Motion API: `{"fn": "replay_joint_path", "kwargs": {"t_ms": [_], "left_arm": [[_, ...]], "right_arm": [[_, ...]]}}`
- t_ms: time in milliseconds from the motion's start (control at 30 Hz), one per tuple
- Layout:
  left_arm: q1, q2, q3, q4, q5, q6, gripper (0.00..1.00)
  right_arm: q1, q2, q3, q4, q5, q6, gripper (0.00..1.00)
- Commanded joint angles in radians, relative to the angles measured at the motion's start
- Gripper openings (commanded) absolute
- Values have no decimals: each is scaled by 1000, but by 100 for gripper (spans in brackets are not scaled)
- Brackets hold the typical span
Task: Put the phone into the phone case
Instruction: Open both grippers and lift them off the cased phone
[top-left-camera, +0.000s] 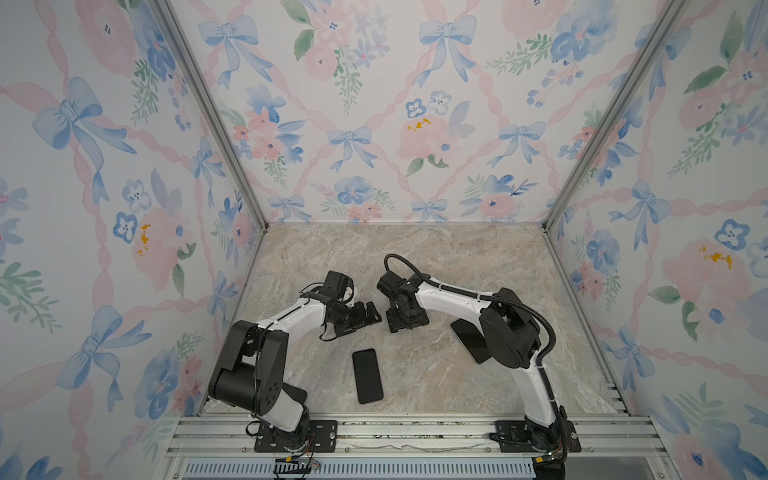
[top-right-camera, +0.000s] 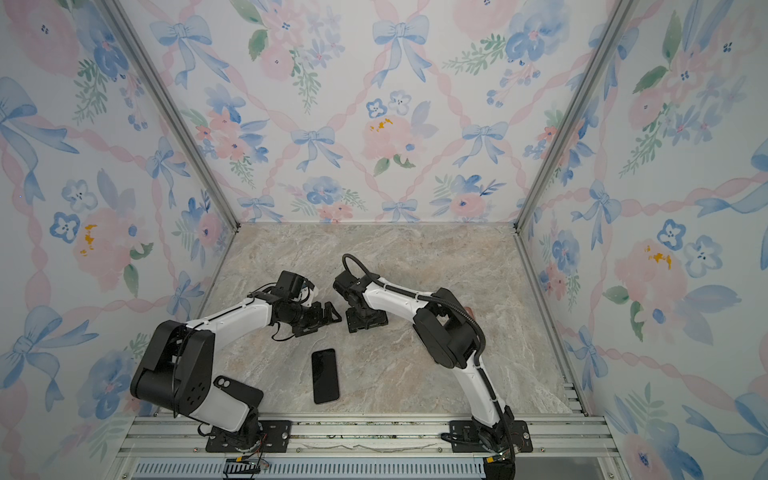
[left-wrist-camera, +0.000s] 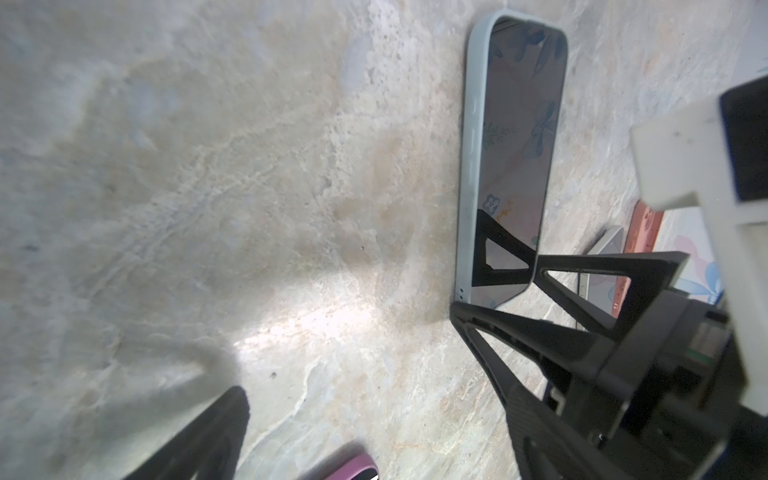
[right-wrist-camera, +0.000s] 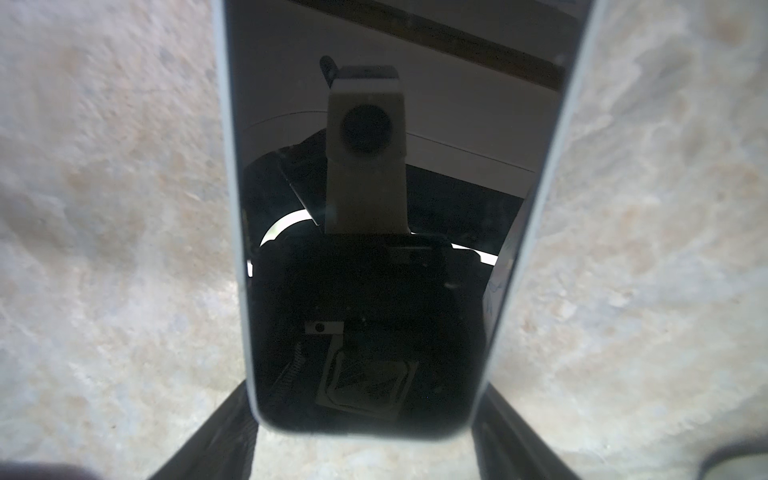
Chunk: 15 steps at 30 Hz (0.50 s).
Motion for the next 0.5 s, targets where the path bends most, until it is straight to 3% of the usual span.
{"fn": "replay_joint_path", "kwargs": {"t_ms": [0, 467], "left_arm": [[5, -15, -8, -15, 18, 27, 98], [-5, 19, 23, -15, 35, 27, 98]], "right_arm": [[-17, 41, -2, 1, -17, 11, 68], [-30, -25, -7, 12, 38, 16, 60]]}}
